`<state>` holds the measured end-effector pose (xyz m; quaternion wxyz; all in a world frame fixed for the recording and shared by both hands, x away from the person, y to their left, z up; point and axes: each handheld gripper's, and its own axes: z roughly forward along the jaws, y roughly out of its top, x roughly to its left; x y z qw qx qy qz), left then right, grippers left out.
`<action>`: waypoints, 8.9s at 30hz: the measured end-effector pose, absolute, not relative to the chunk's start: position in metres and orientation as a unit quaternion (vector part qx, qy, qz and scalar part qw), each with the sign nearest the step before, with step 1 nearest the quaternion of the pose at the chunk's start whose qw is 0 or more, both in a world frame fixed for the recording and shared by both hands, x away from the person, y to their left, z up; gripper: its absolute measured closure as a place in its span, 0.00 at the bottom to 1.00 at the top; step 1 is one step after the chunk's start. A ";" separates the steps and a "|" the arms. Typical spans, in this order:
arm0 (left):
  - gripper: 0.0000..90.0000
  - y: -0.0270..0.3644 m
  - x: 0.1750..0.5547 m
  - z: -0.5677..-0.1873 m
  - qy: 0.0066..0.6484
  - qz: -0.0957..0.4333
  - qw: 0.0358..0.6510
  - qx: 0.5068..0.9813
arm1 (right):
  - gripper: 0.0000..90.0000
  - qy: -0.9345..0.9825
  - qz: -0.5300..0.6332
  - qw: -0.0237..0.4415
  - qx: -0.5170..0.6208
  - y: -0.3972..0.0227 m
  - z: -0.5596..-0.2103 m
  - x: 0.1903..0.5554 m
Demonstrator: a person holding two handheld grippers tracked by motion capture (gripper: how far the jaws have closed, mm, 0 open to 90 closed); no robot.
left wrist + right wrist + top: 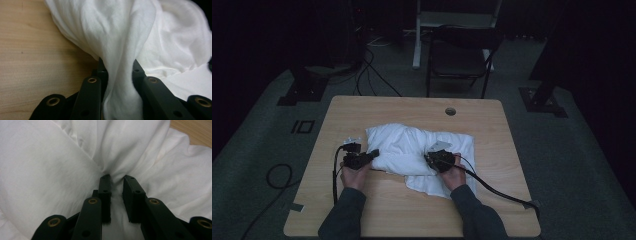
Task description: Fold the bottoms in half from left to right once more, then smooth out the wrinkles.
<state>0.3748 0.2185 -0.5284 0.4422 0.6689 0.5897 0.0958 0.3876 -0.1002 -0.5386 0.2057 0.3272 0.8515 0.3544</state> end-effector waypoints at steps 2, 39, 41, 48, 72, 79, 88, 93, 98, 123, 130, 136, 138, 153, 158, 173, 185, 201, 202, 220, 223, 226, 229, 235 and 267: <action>0.86 0.218 0.374 -0.525 0.587 0.098 0.444 0.670 | 0.84 0.852 0.356 0.205 0.325 -0.101 -0.537 0.388; 0.87 0.188 0.370 -0.448 0.509 0.125 0.505 0.686 | 0.84 0.846 0.388 0.167 0.325 -0.098 -0.540 0.393; 0.87 0.184 0.371 -0.444 0.503 0.126 0.508 0.688 | 0.84 0.844 0.393 0.165 0.327 -0.097 -0.542 0.394; 0.87 0.177 0.370 -0.435 0.493 0.130 0.517 0.687 | 0.84 0.855 0.375 0.176 0.313 -0.077 -0.538 0.393; 0.87 0.185 0.367 -0.426 0.494 0.146 0.515 0.685 | 0.78 0.851 0.375 0.219 0.295 -0.102 -0.526 0.367; 0.87 0.167 0.369 -0.418 0.474 0.148 0.514 0.699 | 0.78 0.854 0.379 0.220 0.280 -0.099 -0.539 0.369; 0.87 0.132 0.373 -0.413 0.436 0.160 0.497 0.733 | 0.66 0.859 0.410 0.176 0.251 -0.092 -0.543 0.372; 0.87 0.115 0.373 -0.414 0.416 0.169 0.473 0.758 | 0.60 0.842 0.425 0.208 0.261 -0.129 -0.523 0.354; 0.87 0.100 0.372 -0.420 0.405 0.162 0.463 0.772 | 0.63 0.824 0.391 0.235 0.334 -0.163 -0.527 0.356; 0.85 -0.016 0.364 -0.501 0.307 0.165 0.383 0.856 | 0.40 0.734 0.528 0.205 0.375 -0.218 -0.451 0.375; 0.84 -0.018 0.361 -0.505 0.302 0.171 0.383 0.856 | 0.40 0.743 0.528 0.194 0.362 -0.202 -0.445 0.379; 0.77 -0.011 0.360 -0.504 0.317 0.149 0.402 0.846 | 0.66 0.774 0.462 0.144 0.408 -0.193 -0.479 0.403; 0.71 -0.009 0.357 -0.501 0.315 0.139 0.409 0.845 | 0.73 0.773 0.459 0.141 0.415 -0.195 -0.488 0.404; 0.60 0.081 0.376 -0.432 0.395 0.163 0.491 0.759 | 0.75 0.776 0.431 0.139 0.440 -0.214 -0.509 0.404; 0.62 0.082 0.400 -0.456 0.413 0.107 0.449 0.785 | 0.67 0.781 0.410 0.135 0.452 -0.222 -0.512 0.400; 0.62 0.046 0.369 -0.479 0.377 0.137 0.423 0.812 | 0.57 0.819 0.373 0.169 0.402 -0.208 -0.490 0.335; 0.62 0.060 0.347 -0.482 0.389 0.158 0.429 0.800 | 0.71 0.834 0.352 0.125 0.407 -0.181 -0.522 0.391; 0.61 0.079 0.355 -0.483 0.414 0.172 0.424 0.787 | 0.48 0.834 0.355 0.131 0.401 -0.157 -0.520 0.409; 0.61 0.076 0.355 -0.486 0.412 0.179 0.426 0.785 | 0.51 0.798 0.391 0.195 0.415 -0.178 -0.481 0.387; 0.59 0.092 0.315 -0.470 0.387 0.191 0.464 0.774 | 0.70 0.840 0.390 0.127 0.354 -0.146 -0.502 0.383; 0.62 0.094 0.292 -0.474 0.367 0.192 0.467 0.782 | 0.80 0.842 0.393 0.128 0.348 -0.147 -0.499 0.381; 0.64 0.084 0.274 -0.489 0.336 0.194 0.454 0.802 | 0.82 0.839 0.399 0.132 0.346 -0.149 -0.494 0.380; 0.65 0.068 0.270 -0.507 0.303 0.196 0.425 0.830 | 0.78 0.836 0.405 0.129 0.348 -0.150 -0.492 0.379; 0.65 0.044 0.293 -0.540 0.294 0.207 0.371 0.856 | 0.72 0.831 0.418 0.127 0.345 -0.152 -0.487 0.377; 0.95 0.050 0.314 -0.559 0.402 0.183 0.378 0.814 | 0.99 0.846 0.380 0.125 0.352 -0.209 -0.486 0.328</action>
